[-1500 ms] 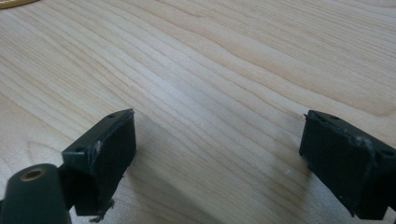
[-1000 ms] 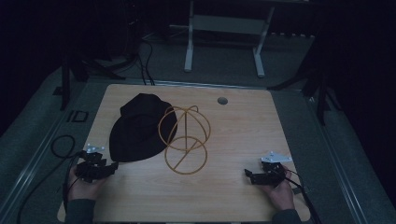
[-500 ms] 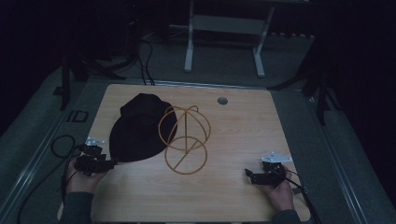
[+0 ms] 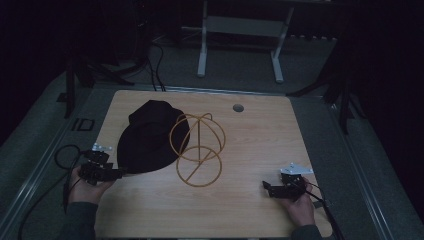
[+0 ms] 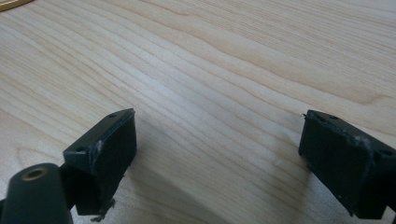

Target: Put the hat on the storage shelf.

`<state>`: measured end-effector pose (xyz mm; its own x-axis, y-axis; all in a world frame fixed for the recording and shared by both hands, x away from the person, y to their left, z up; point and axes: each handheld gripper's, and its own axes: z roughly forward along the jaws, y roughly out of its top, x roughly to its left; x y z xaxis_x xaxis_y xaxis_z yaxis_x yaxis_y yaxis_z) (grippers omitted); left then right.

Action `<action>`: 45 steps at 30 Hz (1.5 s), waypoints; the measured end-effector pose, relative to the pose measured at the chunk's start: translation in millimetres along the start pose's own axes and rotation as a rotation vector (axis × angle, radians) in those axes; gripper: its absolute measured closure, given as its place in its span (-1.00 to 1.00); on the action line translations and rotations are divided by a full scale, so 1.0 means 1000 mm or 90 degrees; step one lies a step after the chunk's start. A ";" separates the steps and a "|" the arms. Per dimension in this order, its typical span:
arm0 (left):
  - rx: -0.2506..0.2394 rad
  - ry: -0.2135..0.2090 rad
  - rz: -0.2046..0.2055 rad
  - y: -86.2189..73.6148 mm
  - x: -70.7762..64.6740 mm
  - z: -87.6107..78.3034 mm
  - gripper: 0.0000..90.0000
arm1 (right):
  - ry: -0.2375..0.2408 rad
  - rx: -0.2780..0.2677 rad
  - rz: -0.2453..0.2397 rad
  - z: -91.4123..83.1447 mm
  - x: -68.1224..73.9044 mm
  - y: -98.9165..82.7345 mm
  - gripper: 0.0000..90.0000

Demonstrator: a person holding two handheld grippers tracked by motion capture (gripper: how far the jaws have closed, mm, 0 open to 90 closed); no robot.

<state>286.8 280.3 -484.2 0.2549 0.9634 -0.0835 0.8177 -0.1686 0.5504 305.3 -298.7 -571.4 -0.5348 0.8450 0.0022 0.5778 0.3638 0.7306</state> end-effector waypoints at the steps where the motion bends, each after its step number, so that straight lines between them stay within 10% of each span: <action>1: 0.001 0.000 -0.001 0.001 0.000 0.000 -0.03 | 0.000 0.000 0.000 0.000 0.000 0.000 -0.75; 45: 0.117 -0.008 0.059 0.065 -0.003 0.003 0.06 | 0.000 0.000 0.000 0.000 0.000 0.000 -0.75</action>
<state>340.9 266.1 -450.8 0.3381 0.9398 -0.0502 0.8707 -0.2921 0.3956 305.3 -298.7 -571.4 -0.5342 0.8454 0.0025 0.5781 0.3632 0.7307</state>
